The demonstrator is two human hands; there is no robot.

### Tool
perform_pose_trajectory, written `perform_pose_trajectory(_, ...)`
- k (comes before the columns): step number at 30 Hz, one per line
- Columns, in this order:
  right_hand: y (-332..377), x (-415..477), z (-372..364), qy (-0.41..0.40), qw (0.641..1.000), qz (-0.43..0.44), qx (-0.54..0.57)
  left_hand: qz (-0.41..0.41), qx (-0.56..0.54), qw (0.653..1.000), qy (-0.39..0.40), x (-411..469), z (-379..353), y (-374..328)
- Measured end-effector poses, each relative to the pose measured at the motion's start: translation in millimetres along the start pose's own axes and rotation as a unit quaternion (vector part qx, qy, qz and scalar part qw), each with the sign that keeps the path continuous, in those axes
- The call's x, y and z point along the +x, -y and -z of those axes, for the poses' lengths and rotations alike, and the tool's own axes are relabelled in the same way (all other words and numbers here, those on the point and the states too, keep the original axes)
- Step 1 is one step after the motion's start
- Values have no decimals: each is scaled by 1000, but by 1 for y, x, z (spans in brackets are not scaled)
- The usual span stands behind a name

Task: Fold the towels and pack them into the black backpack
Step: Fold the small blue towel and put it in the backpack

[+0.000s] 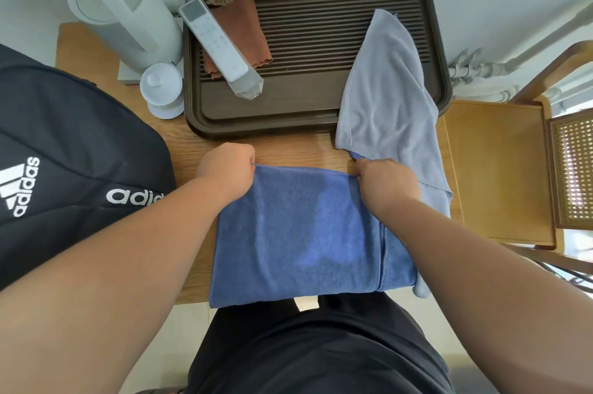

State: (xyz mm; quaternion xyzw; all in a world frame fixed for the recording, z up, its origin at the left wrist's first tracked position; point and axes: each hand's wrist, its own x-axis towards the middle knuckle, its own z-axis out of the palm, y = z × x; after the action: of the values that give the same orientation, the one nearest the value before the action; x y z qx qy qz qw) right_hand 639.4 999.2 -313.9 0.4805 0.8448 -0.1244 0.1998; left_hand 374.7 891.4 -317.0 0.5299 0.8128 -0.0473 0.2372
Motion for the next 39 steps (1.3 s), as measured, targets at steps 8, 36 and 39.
perform_pose_trajectory(8, 5, -9, -3, -26, 997, 43, -59, -58, 61, 996, -33, -12, -9, 0)
perform_pose_trajectory(36, 0, 13, 49, -70, 992, 100, -30, -48, 51, 997, -30, -28, 37, 3)
perform_pose_trajectory(39, 1, 26, 71, -136, 986, 96, -28, -39, 91, 988, -115, -23, 56, 3)
